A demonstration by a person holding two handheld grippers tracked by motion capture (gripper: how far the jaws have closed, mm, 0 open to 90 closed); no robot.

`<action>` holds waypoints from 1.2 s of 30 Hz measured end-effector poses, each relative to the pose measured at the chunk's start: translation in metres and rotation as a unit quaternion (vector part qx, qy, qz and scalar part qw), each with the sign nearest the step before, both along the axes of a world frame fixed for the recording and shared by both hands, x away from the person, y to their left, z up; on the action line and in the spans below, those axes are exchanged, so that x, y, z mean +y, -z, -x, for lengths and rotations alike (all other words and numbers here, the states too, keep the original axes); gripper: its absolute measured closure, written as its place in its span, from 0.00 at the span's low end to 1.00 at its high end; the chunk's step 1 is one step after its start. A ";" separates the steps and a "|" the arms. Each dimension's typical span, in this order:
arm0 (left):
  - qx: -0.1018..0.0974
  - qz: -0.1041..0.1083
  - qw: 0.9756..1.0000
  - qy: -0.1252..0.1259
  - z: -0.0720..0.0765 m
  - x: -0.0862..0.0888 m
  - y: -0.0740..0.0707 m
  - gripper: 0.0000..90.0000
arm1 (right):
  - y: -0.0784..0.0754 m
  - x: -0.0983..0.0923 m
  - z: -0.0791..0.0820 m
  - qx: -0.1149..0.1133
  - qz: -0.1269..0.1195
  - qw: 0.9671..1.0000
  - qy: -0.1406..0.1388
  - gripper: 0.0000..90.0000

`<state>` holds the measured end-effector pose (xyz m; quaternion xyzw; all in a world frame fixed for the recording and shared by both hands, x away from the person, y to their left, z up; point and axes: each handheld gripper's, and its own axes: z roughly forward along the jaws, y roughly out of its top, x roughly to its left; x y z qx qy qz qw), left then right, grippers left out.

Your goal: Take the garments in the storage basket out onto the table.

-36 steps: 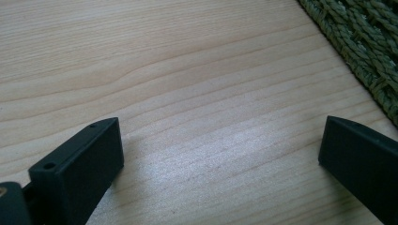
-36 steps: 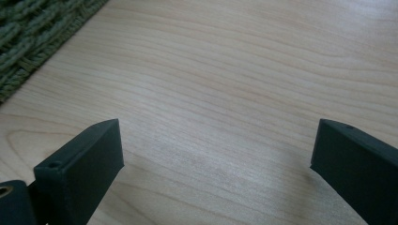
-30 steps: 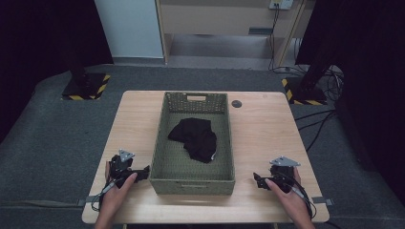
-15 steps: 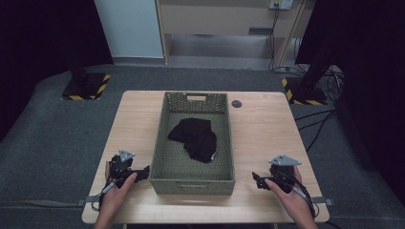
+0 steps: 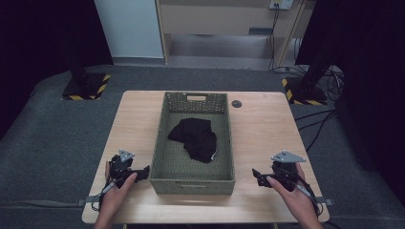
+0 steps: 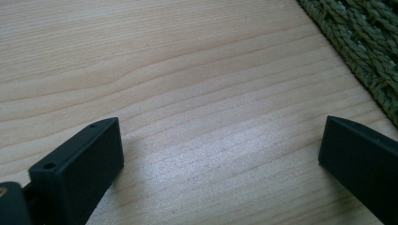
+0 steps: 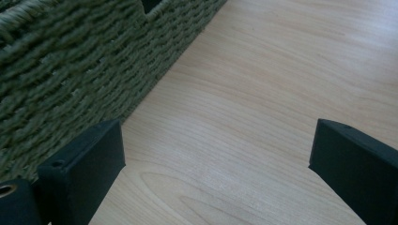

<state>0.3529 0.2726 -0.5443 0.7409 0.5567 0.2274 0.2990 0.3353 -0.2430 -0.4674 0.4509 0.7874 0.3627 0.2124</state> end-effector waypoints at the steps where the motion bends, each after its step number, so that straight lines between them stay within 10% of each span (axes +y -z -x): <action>1: 0.000 0.000 1.000 0.000 0.000 0.000 0.000 0.00 | -0.003 0.001 0.001 -0.001 0.002 1.000 -0.001 0.04; 36: 0.000 0.000 1.000 0.000 0.000 0.000 0.000 0.00 | -0.087 0.071 -0.013 -0.024 0.007 0.998 -0.065 0.03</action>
